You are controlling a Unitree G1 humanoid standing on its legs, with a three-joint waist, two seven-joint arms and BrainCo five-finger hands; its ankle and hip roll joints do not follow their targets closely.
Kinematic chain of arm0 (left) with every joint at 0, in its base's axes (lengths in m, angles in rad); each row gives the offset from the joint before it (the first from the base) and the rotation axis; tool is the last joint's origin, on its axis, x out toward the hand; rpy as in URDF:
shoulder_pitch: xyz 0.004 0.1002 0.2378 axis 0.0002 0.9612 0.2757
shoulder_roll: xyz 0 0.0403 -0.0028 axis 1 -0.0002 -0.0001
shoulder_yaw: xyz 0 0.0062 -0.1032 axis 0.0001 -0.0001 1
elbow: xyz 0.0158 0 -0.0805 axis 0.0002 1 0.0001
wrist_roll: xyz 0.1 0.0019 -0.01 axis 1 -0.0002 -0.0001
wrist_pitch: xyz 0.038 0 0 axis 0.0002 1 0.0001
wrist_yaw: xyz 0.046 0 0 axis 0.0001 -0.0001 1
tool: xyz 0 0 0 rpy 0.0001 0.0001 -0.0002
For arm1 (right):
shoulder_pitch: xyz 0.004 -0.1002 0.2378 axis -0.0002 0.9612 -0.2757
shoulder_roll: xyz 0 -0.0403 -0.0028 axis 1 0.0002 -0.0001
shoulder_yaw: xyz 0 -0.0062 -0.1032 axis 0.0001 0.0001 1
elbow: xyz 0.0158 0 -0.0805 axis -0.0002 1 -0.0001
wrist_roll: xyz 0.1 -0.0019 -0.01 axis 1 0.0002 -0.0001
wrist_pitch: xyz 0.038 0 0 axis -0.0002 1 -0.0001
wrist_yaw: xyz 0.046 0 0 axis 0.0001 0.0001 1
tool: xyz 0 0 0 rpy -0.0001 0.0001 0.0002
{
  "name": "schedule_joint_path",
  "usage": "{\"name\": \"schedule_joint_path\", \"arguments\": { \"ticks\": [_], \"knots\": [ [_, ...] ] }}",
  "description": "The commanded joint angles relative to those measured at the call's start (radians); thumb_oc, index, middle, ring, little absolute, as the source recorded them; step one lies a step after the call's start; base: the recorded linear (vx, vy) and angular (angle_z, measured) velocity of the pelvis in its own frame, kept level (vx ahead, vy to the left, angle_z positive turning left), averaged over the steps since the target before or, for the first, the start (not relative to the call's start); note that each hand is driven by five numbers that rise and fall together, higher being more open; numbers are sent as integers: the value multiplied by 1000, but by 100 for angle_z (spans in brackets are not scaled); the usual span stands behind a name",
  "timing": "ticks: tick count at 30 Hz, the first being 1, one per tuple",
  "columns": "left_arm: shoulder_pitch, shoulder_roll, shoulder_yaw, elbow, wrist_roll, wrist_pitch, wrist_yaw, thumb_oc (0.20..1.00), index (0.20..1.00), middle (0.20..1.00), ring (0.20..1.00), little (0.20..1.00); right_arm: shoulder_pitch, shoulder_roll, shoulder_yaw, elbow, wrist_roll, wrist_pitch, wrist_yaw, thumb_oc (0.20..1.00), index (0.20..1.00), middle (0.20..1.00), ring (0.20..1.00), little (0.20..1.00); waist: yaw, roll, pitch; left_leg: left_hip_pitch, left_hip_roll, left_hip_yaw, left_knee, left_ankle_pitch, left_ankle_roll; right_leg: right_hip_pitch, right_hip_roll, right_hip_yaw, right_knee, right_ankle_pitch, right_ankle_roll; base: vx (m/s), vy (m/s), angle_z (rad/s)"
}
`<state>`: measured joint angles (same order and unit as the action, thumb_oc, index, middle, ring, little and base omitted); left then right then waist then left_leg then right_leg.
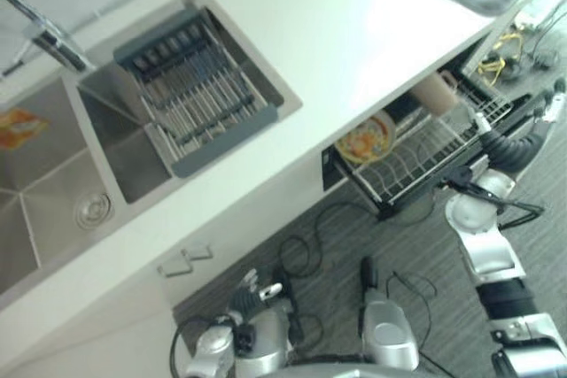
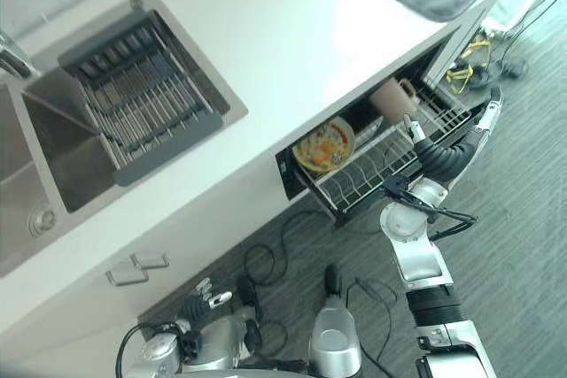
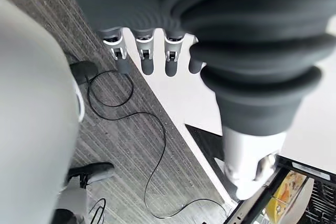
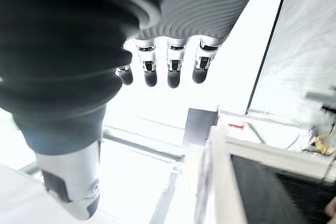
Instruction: Place the dishes in the dishwasher.
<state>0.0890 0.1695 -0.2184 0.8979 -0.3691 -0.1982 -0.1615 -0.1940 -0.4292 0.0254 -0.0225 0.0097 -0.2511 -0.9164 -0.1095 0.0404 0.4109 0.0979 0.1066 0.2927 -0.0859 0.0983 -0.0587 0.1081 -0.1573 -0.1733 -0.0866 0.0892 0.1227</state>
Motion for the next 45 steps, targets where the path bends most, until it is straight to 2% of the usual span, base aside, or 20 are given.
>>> {"name": "schedule_joint_path", "arguments": {
  "ticks": [1, 5, 6, 10, 11, 13, 14, 17, 21, 22, 24, 26, 30, 31, 32, 35, 41, 43, 44, 45],
  "knots": [
    [18, -12, -50, 111, -16, 181, -60, 1000, 1000, 1000, 1000, 1000, -27, -34, -38, -25, 42, -123, 43, 1000, 1000, 1000, 1000, 1000, 4, -7, -106, -17, 59, 63, 102, -114, -23, -111, -39, -48, 198, -145, -8, 111, 20, 15],
    [23, -17, 6, 202, -41, 221, -41, 1000, 1000, 1000, 1000, 1000, 38, -37, -62, -62, 74, -180, 79, 1000, 1000, 1000, 1000, 1000, -13, -13, -156, 20, 62, 76, 93, -123, -24, -70, -29, -54, 187, -160, -10, 85, 44, -3],
    [25, -16, 28, 222, -42, 231, -47, 1000, 1000, 1000, 1000, 1000, 71, -25, -73, -65, 71, -208, 60, 1000, 1000, 1000, 1000, 1000, -20, -15, -172, 32, 64, 81, 92, -128, -23, -57, -26, -57, 190, -169, -11, 41, 53, -7],
    [38, -21, 56, 237, -59, 235, -43, 1000, 1000, 1000, 1000, 1000, 140, 2, -111, -46, 137, -231, 39, 1000, 1000, 1000, 1000, 1000, -33, -17, -193, 53, 69, 86, 88, -133, -17, -32, -19, -63, 204, -189, -14, 3, 50, -6],
    [46, -19, 64, 237, -62, 240, -44, 1000, 1000, 1000, 1000, 1000, 178, 18, -137, -7, 137, -234, -23, 1000, 1000, 1000, 1000, 1000, -39, -16, -200, 62, 70, 84, 83, -134, -15, -21, -13, -64, 212, -200, -16, -21, 36, -9],
    [44, -11, 65, 234, -58, 256, -46, 1000, 1000, 1000, 1000, 1000, 203, 38, -152, 57, 184, -241, -37, 1000, 1000, 1000, 1000, 1000, -43, -17, -207, 71, 68, 83, 74, -133, -14, -8, -8, -66, 212, -206, -16, -10, 2, 3],
    [43, -8, 63, 234, -58, 260, -47, 1000, 1000, 1000, 1000, 1000, 210, 52, -151, 85, 245, -264, -22, 1000, 1000, 1000, 1000, 1000, -43, -18, -208, 74, 67, 82, 70, -131, -14, -4, -5, -66, 211, -206, -16, -18, -9, 5],
    [35, 0, 50, 237, -77, 260, -44, 1000, 1000, 1000, 1000, 1000, 235, 110, -157, 215, 504, -306, 116, 1000, 1000, 1000, 1000, 1000, -44, -18, -214, 76, 55, 63, 75, -141, -5, 2, 5, -58, 218, -218, -20, 0, 0, 0],
    [30, 17, 37, 230, -75, 273, -53, 1000, 1000, 1000, 1000, 1000, 249, 140, -148, 311, 615, -306, 211, 1000, 1000, 1000, 1000, 1000, -36, -8, -205, 57, 42, 31, 148, -185, 27, -17, 9, -42, 303, -259, -41, 1, -16, -6],
    [24, 22, 24, 225, -65, 283, -54, 1000, 1000, 1000, 1000, 1000, 240, 148, -133, 343, 669, -310, 276, 1000, 1000, 1000, 1000, 1000, -31, 3, -191, 41, 44, 19, 181, -199, 40, -40, 8, -43, 373, -287, -54, 0, 0, 0],
    [17, 24, 15, 222, -72, 289, -51, 1000, 1000, 1000, 1000, 1000, 230, 148, -120, 361, 697, -309, 310, 1000, 1000, 1000, 1000, 1000, -28, 9, -181, 28, 43, 14, 200, -206, 44, -55, 3, -50, 410, -303, -61, 23, 29, 7],
    [-10, 18, -7, 216, -97, 298, -33, 1000, 1000, 1000, 1000, 1000, 181, 138, -88, 388, 758, -303, 373, 1000, 1000, 1000, 1000, 1000, -19, 28, -150, -24, 41, 4, 259, -219, 46, -118, -22, -64, 511, -337, -73, -41, 90, 6],
    [-50, -8, -43, 210, -115, 281, -17, 1000, 1000, 1000, 1000, 1000, 94, 116, -35, 433, 837, -321, 451, 1000, 1000, 1000, 1000, 1000, -2, 62, -102, -106, 27, -24, 317, -222, 41, -198, -42, -58, 602, -375, -92, -90, 87, 21],
    [-88, -16, -69, 190, -118, 256, 6, 1000, 1000, 1000, 1000, 1000, 19, 104, -11, 478, 893, -295, 532, 1000, 1000, 1000, 1000, 1000, 11, 73, -50, -185, 13, -43, 371, -216, 44, -284, -45, -43, 677, -388, -107, -162, 2, 14],
    [-90, -16, -70, 189, -118, 255, 6, 1000, 1000, 1000, 1000, 1000, 16, 103, -10, 480, 885, -295, 531, 1000, 1000, 1000, 1000, 1000, 12, 73, -48, -190, 13, -45, 375, -216, 44, -288, -45, -43, 680, -388, -108, -192, -32, 4],
    [-122, -5, -84, 173, -107, 245, 4, 1000, 1000, 1000, 1000, 1000, -85, 73, 1, 542, 918, -227, 575, 1000, 1000, 1000, 1000, 1000, 31, 80, -10, -245, 5, -64, 417, -212, 46, -345, -48, -35, 735, -395, -118, -80, -51, -3],
    [-164, 5, -113, 154, -91, 240, -24, 1000, 1000, 1000, 1000, 1000, -302, 20, -39, 697, 1064, -53, 726, 1000, 1000, 1000, 1000, 1000, 59, 115, 37, -289, -12, -78, 443, -197, 44, -408, -69, -35, 801, -405, -122, -22, 1, 4],
    [-168, 7, -123, 149, -101, 235, -28, 1000, 1000, 1000, 1000, 1000, -364, 1, -58, 744, 1088, -18, 779, 1000, 1000, 1000, 1000, 1000, 66, 132, 50, -307, -17, -80, 455, -194, 43, -432, -76, -29, 829, -411, -123, 43, 49, 2],
    [-166, 8, -125, 148, -104, 231, -32, 1000, 1000, 1000, 1000, 1000, -381, -10, -61, 758, 1069, -14, 789, 1000, 1000, 1000, 1000, 1000, 67, 132, 52, -304, -26, -88, 469, -218, 35, -430, -83, -18, 848, -442, -115, 91, 32, 4],
    [-166, 9, -124, 148, -104, 229, -35, 1000, 1000, 1000, 1000, 1000, -394, -17, -61, 768, 1070, -9, 809, 1000, 1000, 1000, 1000, 1000, 69, 135, 55, -307, -26, -87, 472, -217, 35, -434, -86, -18, 854, -443, -116, 97, 16, 4]
  ]
}}
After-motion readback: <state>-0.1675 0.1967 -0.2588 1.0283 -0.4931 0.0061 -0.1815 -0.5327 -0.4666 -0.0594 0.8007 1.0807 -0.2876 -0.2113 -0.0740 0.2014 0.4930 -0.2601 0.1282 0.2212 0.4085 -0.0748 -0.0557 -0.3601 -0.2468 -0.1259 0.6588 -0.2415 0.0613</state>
